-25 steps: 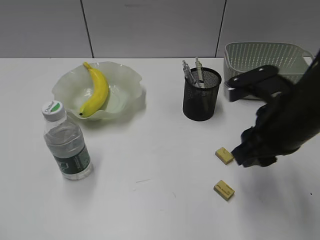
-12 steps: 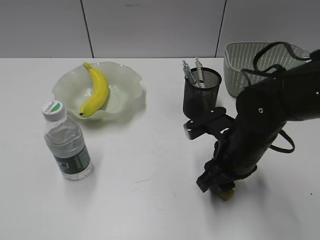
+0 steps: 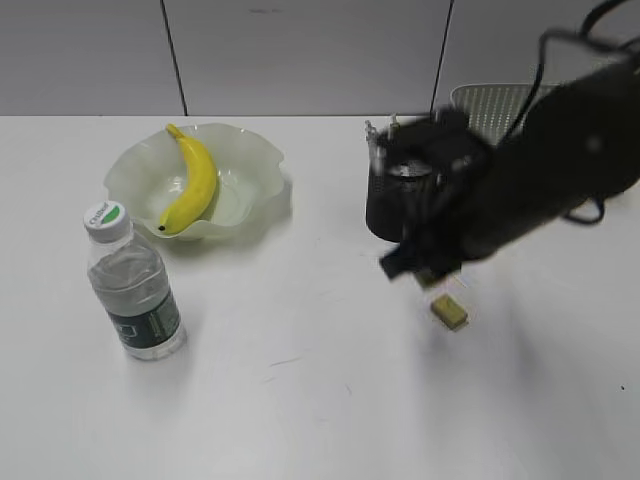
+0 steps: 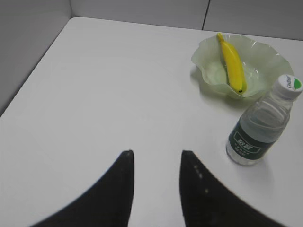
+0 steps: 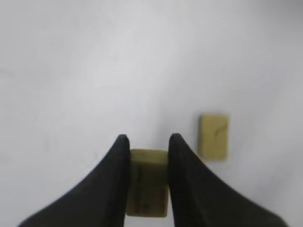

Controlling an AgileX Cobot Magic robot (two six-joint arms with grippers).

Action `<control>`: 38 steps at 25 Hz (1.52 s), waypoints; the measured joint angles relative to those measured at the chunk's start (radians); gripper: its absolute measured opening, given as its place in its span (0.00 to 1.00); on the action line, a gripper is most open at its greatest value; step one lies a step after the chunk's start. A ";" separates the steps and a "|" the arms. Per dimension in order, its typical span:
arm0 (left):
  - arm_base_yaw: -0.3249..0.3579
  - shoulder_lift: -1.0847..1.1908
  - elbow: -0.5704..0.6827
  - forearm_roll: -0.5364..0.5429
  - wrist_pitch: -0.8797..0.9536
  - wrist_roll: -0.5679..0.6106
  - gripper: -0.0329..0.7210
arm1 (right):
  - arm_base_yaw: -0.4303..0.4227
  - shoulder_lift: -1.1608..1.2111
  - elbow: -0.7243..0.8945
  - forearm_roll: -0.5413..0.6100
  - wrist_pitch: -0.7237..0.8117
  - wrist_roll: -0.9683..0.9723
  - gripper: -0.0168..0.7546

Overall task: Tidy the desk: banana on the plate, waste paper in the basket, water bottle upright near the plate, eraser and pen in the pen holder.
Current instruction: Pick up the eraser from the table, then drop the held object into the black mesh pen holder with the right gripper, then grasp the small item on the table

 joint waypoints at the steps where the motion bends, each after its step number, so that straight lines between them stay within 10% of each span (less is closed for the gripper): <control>1: 0.000 0.000 0.000 0.000 0.000 0.000 0.37 | -0.017 -0.035 -0.038 -0.022 -0.027 0.006 0.28; 8: 0.000 0.000 0.000 0.000 0.000 0.000 0.37 | -0.212 0.109 -0.480 -0.090 0.071 0.018 0.28; 16: 0.000 0.000 0.000 0.000 0.000 0.000 0.37 | -0.195 0.288 -0.669 -0.058 0.234 0.018 0.30; 22: 0.000 0.000 0.000 0.000 0.000 0.000 0.37 | -0.195 0.287 -0.673 0.000 0.237 -0.025 0.73; 26: 0.000 0.000 0.000 0.000 0.000 0.000 0.37 | -0.195 0.254 -0.672 0.009 0.247 -0.031 0.75; 38: 0.000 0.000 0.000 -0.001 0.000 0.000 0.36 | -0.195 -0.547 0.092 -0.082 0.404 -0.019 0.70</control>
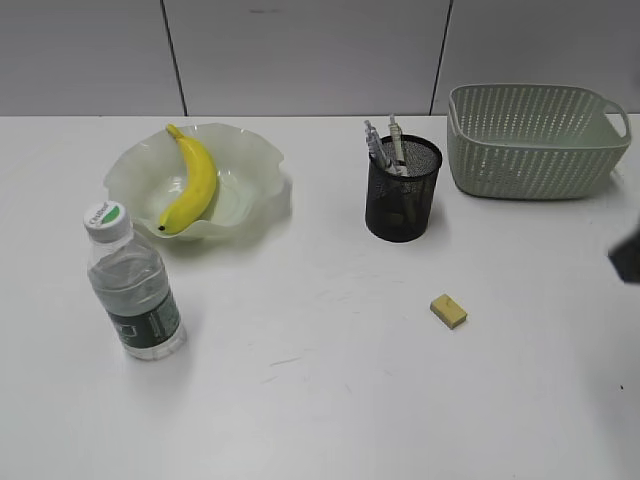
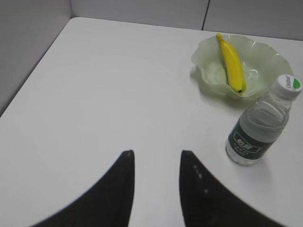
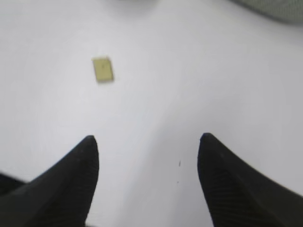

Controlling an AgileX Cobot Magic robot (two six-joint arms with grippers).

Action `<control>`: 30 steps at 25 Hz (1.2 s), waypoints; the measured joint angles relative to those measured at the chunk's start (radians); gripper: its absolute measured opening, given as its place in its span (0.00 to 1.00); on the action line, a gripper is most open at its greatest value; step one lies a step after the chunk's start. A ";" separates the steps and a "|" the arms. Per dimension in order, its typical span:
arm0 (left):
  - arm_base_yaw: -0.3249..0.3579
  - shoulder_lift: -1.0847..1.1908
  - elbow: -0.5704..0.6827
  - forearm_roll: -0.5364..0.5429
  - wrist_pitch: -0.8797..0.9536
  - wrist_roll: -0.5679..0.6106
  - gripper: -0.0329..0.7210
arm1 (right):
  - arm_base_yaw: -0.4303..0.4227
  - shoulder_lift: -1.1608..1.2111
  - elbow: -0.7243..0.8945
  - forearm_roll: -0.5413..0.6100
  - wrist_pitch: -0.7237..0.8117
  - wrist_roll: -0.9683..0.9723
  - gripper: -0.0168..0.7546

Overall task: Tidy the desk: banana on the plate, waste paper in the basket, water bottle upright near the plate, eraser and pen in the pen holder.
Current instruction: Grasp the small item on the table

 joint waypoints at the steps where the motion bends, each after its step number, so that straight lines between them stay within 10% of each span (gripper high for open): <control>1: 0.000 0.000 0.000 0.000 0.000 0.000 0.36 | 0.000 -0.090 0.055 0.010 0.046 0.000 0.70; 12: 0.001 0.149 -0.007 -0.075 -0.024 0.111 0.36 | 0.000 -0.948 0.281 0.053 0.346 0.026 0.68; 22: -0.010 0.697 -0.120 -0.694 -0.359 0.721 0.31 | 0.000 -1.135 0.324 0.069 0.246 0.043 0.53; 26: -0.157 0.986 -0.260 -0.775 -0.404 0.845 0.30 | 0.000 -1.136 0.324 0.073 0.242 0.045 0.51; 30: -0.488 1.251 -0.409 -0.648 -0.546 0.789 0.30 | -0.064 -1.138 0.324 0.082 0.241 0.045 0.49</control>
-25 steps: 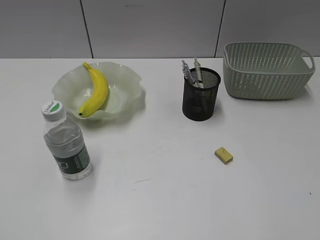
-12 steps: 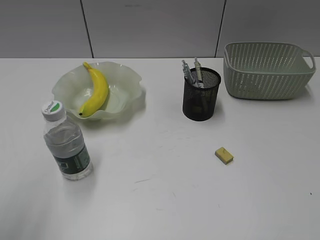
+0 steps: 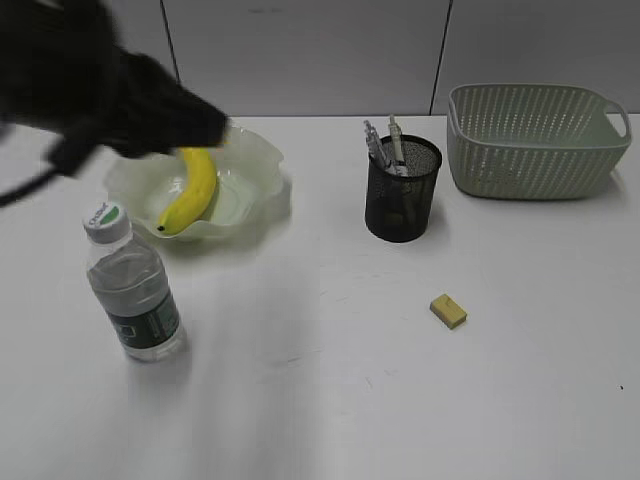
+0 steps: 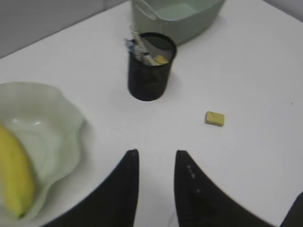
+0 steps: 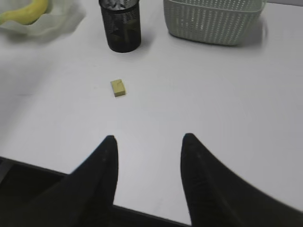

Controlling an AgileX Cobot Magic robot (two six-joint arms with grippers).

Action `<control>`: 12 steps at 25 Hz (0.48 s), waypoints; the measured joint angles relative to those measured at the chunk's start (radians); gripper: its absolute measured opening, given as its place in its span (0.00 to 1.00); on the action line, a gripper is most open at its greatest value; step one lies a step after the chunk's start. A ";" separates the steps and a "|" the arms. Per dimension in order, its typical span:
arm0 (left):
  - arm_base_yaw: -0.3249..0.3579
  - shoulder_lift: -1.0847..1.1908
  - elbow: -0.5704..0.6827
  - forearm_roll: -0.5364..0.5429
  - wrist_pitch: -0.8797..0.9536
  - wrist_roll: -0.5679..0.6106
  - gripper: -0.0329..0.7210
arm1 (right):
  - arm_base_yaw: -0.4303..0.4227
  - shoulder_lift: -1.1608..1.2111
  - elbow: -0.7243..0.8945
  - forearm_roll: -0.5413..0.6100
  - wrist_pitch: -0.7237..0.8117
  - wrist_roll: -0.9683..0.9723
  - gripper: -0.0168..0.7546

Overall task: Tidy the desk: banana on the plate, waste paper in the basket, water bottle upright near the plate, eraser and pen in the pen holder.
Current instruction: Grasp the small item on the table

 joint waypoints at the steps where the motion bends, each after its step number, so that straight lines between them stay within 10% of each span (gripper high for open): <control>1: -0.071 0.077 -0.043 0.081 -0.024 -0.074 0.30 | -0.023 0.000 0.000 0.006 0.000 0.000 0.48; 6: -0.333 0.459 -0.310 0.364 0.012 -0.365 0.48 | -0.063 0.000 0.000 0.017 -0.001 0.001 0.45; 12: -0.414 0.838 -0.647 0.454 0.138 -0.401 0.65 | -0.063 0.000 0.000 0.018 -0.001 0.003 0.45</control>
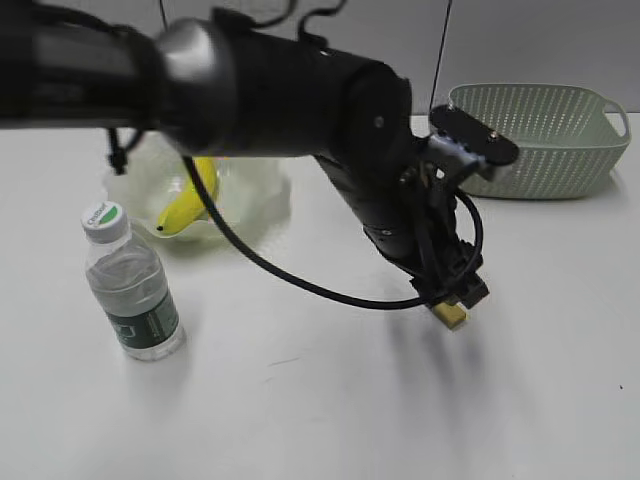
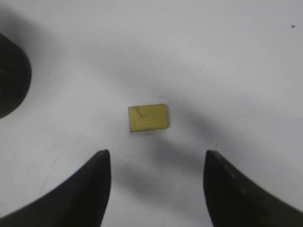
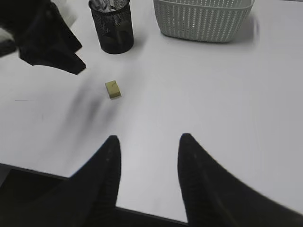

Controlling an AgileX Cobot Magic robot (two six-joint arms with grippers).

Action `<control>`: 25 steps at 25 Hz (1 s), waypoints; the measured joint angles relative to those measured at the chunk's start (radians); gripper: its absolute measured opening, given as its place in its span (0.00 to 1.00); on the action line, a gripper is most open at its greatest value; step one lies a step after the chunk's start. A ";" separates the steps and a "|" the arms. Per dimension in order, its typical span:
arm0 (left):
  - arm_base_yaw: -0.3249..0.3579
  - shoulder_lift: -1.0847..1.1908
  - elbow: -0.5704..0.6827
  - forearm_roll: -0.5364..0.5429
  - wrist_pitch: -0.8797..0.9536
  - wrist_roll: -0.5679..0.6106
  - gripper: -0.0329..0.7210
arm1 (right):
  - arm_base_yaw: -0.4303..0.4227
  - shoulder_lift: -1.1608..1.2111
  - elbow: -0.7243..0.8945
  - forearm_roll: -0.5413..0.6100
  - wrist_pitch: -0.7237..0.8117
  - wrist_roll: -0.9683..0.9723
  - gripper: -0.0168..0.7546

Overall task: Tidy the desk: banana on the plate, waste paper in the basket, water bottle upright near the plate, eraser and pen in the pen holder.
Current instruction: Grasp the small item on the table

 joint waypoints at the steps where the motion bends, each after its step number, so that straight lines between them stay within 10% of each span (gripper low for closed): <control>1: -0.001 0.048 -0.050 0.006 0.026 0.000 0.66 | 0.000 0.000 0.000 0.000 0.000 0.000 0.45; 17: -0.001 0.328 -0.297 0.019 0.085 -0.034 0.66 | 0.000 0.000 0.000 0.001 0.000 0.002 0.45; 22: -0.001 0.333 -0.298 0.020 0.053 -0.037 0.39 | 0.000 0.000 0.000 0.001 0.000 0.002 0.45; 25: -0.001 0.331 -0.299 0.020 0.054 -0.037 0.40 | 0.000 0.000 0.000 0.001 -0.001 0.002 0.45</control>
